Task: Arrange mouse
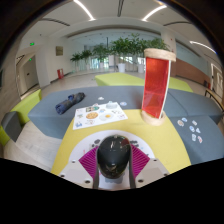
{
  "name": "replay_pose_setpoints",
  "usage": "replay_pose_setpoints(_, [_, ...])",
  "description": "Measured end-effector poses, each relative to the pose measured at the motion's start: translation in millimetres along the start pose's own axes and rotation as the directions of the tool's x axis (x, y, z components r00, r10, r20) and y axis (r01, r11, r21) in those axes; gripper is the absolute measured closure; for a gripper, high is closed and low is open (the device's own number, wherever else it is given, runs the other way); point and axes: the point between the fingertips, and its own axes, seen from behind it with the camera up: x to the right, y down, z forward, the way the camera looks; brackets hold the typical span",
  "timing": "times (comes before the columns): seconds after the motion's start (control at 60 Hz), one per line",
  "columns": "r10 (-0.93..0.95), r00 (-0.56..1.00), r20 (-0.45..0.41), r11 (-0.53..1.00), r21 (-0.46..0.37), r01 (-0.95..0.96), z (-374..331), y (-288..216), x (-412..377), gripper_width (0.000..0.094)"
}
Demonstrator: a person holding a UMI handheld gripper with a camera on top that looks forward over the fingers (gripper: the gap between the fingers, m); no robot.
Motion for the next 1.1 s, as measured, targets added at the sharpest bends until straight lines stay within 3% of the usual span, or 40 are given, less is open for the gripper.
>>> replay_pose_setpoints(0.083, [0.035, 0.999, 0.009, 0.997, -0.065, -0.034, 27, 42, -5, 0.0519])
replay_pose_setpoints(0.117, [0.017, 1.000, 0.002, 1.000, -0.025, -0.017, 36, 31, -16, 0.0518])
replay_pose_setpoints(0.15, [0.017, 1.000, 0.000, 0.998, -0.053, -0.017, 10, 28, -5, 0.0497])
replay_pose_setpoints(0.267, [-0.034, 0.999, -0.018, 0.994, -0.101, 0.032, 7, 28, -5, 0.0329])
replay_pose_setpoints(0.35, [-0.059, 0.998, 0.027, 0.992, -0.106, 0.061, -14, 24, -14, 0.0072])
replay_pose_setpoints(0.4, [-0.058, 0.998, 0.040, 0.993, -0.101, 0.062, -29, 22, -18, 0.0117])
replay_pose_setpoints(0.7, [-0.115, 0.993, 0.021, 0.993, 0.009, 0.115, -177, 26, -36, 0.0102])
replay_pose_setpoints(0.933, [-0.205, 0.979, 0.021, 0.976, 0.076, 0.203, -228, 31, -42, 0.0102])
replay_pose_setpoints(1.1, [-0.189, 0.981, 0.045, 0.980, 0.076, 0.185, -234, 39, -32, 0.0107])
